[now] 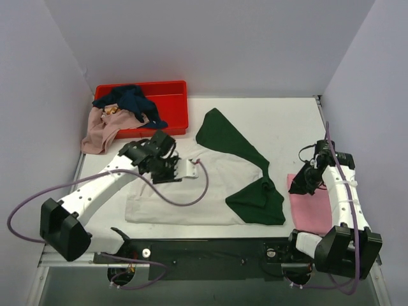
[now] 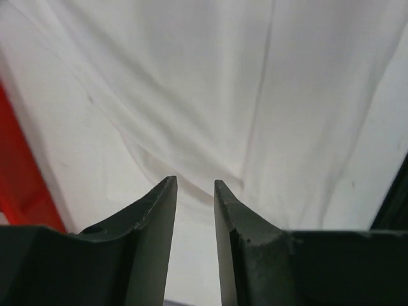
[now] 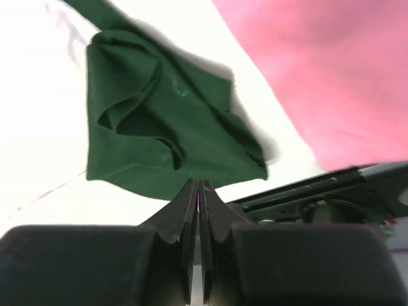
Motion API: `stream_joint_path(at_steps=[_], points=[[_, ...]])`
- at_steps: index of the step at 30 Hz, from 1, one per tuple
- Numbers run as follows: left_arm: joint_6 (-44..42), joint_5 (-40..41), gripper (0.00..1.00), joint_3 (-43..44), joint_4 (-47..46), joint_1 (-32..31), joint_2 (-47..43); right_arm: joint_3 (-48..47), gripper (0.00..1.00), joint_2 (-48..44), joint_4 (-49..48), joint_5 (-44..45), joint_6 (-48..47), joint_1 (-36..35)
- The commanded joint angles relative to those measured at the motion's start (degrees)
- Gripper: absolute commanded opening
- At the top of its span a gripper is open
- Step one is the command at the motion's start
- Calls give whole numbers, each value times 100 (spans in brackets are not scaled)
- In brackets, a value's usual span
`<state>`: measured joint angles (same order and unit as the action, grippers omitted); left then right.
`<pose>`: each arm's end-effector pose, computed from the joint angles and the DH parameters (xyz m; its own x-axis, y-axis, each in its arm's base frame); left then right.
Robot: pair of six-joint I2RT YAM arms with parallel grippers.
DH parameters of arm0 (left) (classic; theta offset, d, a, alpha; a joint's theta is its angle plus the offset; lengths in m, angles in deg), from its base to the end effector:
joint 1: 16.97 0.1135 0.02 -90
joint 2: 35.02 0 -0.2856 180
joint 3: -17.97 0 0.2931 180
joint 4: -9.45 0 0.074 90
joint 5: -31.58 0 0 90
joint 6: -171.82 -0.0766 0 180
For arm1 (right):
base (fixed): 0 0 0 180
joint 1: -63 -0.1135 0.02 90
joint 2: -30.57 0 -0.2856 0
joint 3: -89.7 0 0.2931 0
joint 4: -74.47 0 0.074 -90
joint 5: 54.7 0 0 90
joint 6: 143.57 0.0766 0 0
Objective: Fold and stack the t-shirts
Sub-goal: Fold the flattened tshirt in 1/3 of the way
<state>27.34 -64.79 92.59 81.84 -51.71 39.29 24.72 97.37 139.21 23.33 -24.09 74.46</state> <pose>0.2269 -0.1677 0.2472 0.0295 0.9639 -0.2647 0.9817 0.0219 0.1891 0.2577 -0.0360 0.2301 -0.7269 0.6386 -0.2526 0.5413 0.7592 0.3614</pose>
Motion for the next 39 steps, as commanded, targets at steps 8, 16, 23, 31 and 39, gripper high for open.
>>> stream_joint_path(at_steps=[8, 16, 23, 31, 39], points=[[2441, -1788, 43, 2883, -2514, -2422, 2937, 1721, 0, 358, -1574, -1397, 278, -145], [2908, -1569, 53, 4099, -3464, -3117, 4671, 1959, 0, 948, -1839, -948, 287, 146], [2917, -1384, 53, 4161, -3579, -3232, 5269, 2038, 0, 1019, -1856, -1018, 155, 198], [3022, -515, 42, 4318, -3825, -3337, 5568, 2021, 0, 1063, -1874, -1132, 85, 251], [3320, -707, 0, 4520, -3388, -3311, 5508, 2012, 0, 1115, -1891, -1203, 41, 356]])
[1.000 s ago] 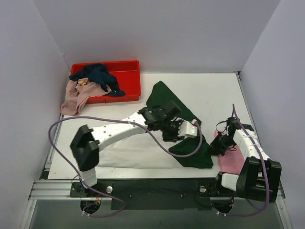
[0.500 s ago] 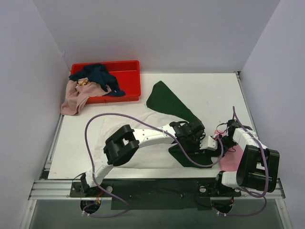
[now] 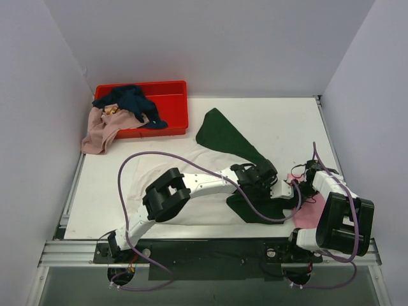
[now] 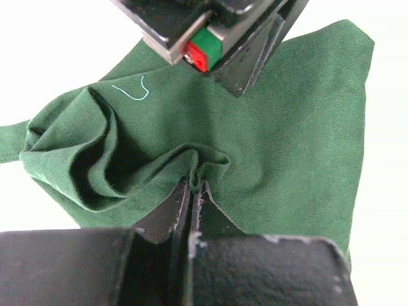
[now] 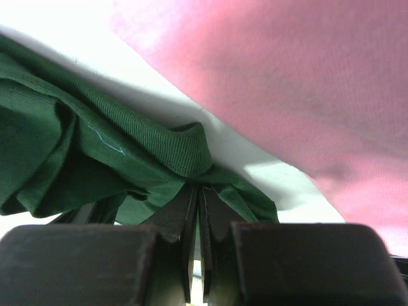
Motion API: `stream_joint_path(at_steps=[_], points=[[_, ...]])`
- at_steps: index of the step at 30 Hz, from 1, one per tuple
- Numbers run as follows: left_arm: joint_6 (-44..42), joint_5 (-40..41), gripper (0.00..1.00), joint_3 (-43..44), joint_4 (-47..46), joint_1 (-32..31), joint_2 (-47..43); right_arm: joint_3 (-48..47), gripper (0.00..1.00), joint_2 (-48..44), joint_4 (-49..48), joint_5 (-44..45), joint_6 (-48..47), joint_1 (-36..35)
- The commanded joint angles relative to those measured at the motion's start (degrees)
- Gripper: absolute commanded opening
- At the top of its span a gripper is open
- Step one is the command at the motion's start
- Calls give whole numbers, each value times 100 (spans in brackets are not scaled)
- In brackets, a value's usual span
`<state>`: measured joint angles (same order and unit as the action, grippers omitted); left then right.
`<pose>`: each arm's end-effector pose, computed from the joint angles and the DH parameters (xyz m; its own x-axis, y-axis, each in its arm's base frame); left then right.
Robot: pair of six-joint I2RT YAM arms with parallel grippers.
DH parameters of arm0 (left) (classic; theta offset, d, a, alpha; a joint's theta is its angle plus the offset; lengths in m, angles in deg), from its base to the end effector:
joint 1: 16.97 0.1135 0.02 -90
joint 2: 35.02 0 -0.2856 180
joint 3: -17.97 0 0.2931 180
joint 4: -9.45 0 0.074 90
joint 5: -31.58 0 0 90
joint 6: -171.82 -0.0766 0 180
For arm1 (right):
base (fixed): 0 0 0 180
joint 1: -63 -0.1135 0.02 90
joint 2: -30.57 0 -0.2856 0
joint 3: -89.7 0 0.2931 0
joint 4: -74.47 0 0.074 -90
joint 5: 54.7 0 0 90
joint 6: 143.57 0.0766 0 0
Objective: Fold and stack the t-shirts
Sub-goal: Fold the flattened tshirt in 1/3 of the way
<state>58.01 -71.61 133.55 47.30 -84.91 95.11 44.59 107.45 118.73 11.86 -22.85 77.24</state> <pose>0.2010 -0.5426 0.1405 0.1131 0.7673 -0.6312 0.9935 -0.0799 0.0809 0.2393 -0.0293 0.0973 -0.7409 0.6716 -0.0103 0.5945 0.6629 0.4552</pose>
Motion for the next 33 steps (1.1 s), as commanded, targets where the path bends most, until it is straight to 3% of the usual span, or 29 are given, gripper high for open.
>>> stream_joint_path(at_steps=[1, 11, 28, 33], points=[[367, -104, 0, 503, 163, 61, -153, 34, 0, 108, 148, -55, -84, 79], [983, -825, 0, 285, 709, 1309, -541, 60, 0, 371, 25, -117, -119, 62], [1914, -518, 0, -418, 278, 2136, -602, -19, 0, 556, 95, 85, -66, -114], [1916, -886, 22, -401, 252, 2233, -638, -229, 0, 425, 183, 120, -276, -351]])
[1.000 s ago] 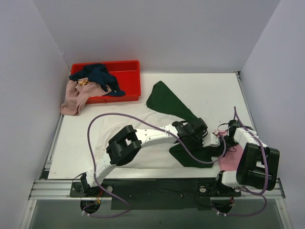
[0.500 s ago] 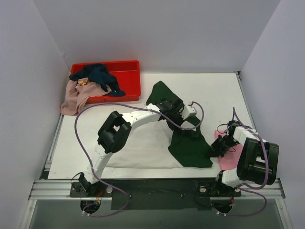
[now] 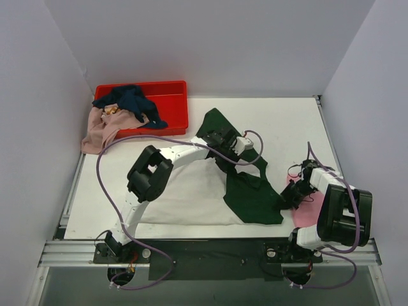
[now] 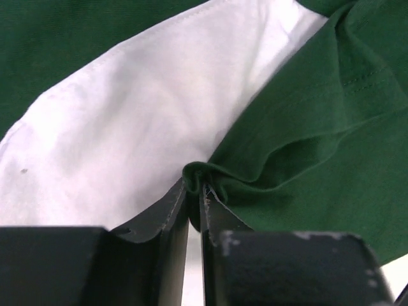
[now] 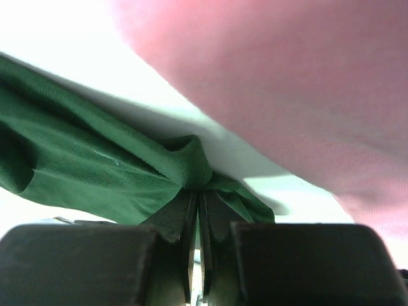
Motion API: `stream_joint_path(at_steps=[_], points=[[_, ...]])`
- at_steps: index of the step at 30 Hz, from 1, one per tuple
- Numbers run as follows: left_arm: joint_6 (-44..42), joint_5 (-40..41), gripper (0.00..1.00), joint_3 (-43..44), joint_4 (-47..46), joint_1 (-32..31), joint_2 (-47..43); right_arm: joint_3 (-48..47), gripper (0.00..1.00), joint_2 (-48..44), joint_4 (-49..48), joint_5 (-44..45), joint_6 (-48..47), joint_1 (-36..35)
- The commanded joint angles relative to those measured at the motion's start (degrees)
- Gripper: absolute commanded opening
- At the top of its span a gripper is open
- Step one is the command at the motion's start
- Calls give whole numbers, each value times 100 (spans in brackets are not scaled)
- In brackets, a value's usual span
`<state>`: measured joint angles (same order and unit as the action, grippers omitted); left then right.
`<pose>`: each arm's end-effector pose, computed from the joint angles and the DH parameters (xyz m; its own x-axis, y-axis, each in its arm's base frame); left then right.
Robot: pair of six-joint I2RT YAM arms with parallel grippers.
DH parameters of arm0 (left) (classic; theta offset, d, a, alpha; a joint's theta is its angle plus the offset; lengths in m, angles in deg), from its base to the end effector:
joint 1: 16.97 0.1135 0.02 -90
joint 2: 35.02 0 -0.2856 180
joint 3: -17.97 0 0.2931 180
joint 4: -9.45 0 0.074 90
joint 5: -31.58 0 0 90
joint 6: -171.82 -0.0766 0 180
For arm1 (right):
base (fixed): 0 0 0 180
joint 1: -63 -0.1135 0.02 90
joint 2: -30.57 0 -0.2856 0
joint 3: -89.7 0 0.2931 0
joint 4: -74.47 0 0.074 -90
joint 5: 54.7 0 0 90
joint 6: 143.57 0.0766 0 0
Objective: Fold and stack the t-shirts
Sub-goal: Fold the flattened tshirt in 1/3 of the way
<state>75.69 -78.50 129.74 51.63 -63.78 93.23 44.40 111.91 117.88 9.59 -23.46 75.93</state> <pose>0.3598 -0.4218 0.1300 -0.4950 0.6739 -0.5485 0.8648 0.4432 -0.2360 0.2415 -0.0214 0.0828 -0.7666 0.6397 0.0556 0.5881 0.6647 0.4608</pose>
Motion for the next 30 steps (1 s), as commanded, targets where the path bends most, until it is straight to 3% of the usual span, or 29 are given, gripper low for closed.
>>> stream_joint_path(at_steps=[1, 5, 8, 12, 18, 30], points=[[156, -216, 25, 14, -198, 137, -467, -419, 0, -65, 399, 444, -285, -403], [200, 169, 31, 251, -75, 215, -485, -1175, 4, -382, 602, 463, -515, -861], [113, 1098, 34, 313, 4, 251, -502, -1458, 6, -304, 628, 348, -524, -1081], [-37, 1383, 39, 270, 83, 277, -555, -1642, 1, 21, 576, 383, -550, -1599], [42, 734, 54, 287, 21, 392, -678, -2002, 0, 751, 120, 93, -594, -2004], [-142, 285, 56, 594, 539, 708, -1029, -3355, 0, 2465, -189, 49, -489, -2066]])
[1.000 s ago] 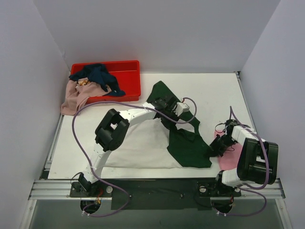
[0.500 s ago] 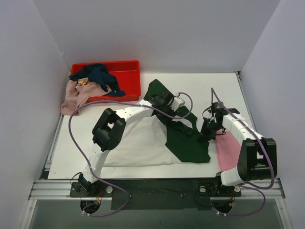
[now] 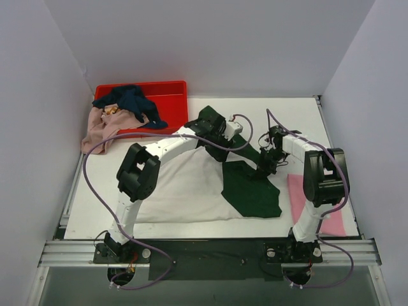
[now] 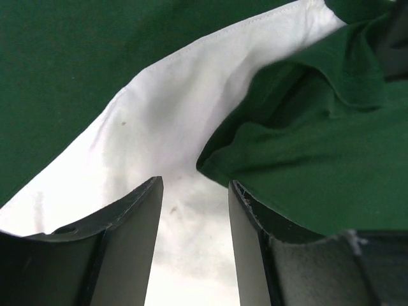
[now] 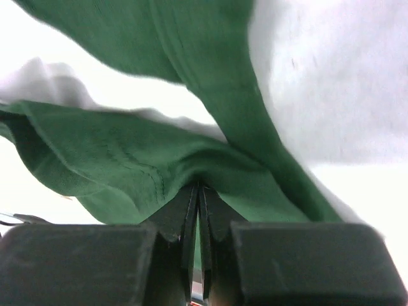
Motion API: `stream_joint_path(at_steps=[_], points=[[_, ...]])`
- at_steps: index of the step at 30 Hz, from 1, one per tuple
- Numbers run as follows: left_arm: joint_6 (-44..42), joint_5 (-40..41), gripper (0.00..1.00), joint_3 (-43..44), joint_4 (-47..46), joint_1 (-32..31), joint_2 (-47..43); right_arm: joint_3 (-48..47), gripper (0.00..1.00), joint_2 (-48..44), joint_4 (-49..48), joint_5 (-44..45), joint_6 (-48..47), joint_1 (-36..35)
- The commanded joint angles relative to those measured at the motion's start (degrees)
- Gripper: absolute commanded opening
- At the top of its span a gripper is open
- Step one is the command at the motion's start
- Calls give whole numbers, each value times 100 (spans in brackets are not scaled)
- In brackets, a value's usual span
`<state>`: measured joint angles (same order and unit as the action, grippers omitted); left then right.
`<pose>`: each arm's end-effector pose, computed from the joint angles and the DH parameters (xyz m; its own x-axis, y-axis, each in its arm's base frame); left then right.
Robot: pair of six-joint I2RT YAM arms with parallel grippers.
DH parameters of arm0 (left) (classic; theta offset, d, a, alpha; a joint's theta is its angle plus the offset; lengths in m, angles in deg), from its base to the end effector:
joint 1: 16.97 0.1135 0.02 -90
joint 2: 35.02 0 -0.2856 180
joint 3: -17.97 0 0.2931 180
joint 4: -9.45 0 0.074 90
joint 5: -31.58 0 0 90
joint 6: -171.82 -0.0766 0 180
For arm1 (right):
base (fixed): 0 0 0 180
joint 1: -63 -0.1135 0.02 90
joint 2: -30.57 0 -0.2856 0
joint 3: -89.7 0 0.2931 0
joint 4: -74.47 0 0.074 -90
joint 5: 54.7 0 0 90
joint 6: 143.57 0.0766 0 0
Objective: Fold and stack the t-shirts
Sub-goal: Fold the flattened tshirt in 1/3 of the way, then grap the side of the flattened tshirt furthest away from the robot with both arms
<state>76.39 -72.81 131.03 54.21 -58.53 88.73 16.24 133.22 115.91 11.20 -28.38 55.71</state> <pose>0.3995 -0.3796 0.1745 -0.5427 0.6037 -0.5839 0.8030 0.5767 -0.1501 0.3791 0.0800 0.1134 -0.9533 0.2697 -0.1362 0.1719 0.8547 0.4897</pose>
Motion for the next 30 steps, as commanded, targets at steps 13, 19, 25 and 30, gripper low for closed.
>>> stream_joint_path(at_steps=[13, 19, 25, 30], points=[[-1135, 77, 55, -121, 1469, 1157, -1870, -2420, 0, 1521, 166, 238, 715, 386], [-1162, 33, 55, -939, 1636, 2088, -2627, -3492, 21, 1547, 237, 581, 162, 369], [-1275, -37, 52, -1591, 2004, 3090, -3031, -5039, 57, 2653, 447, -6, -225, 158], [-1574, 41, 52, -2100, 1611, 4425, -3146, -6375, 60, 3805, 474, -182, -287, -27]])
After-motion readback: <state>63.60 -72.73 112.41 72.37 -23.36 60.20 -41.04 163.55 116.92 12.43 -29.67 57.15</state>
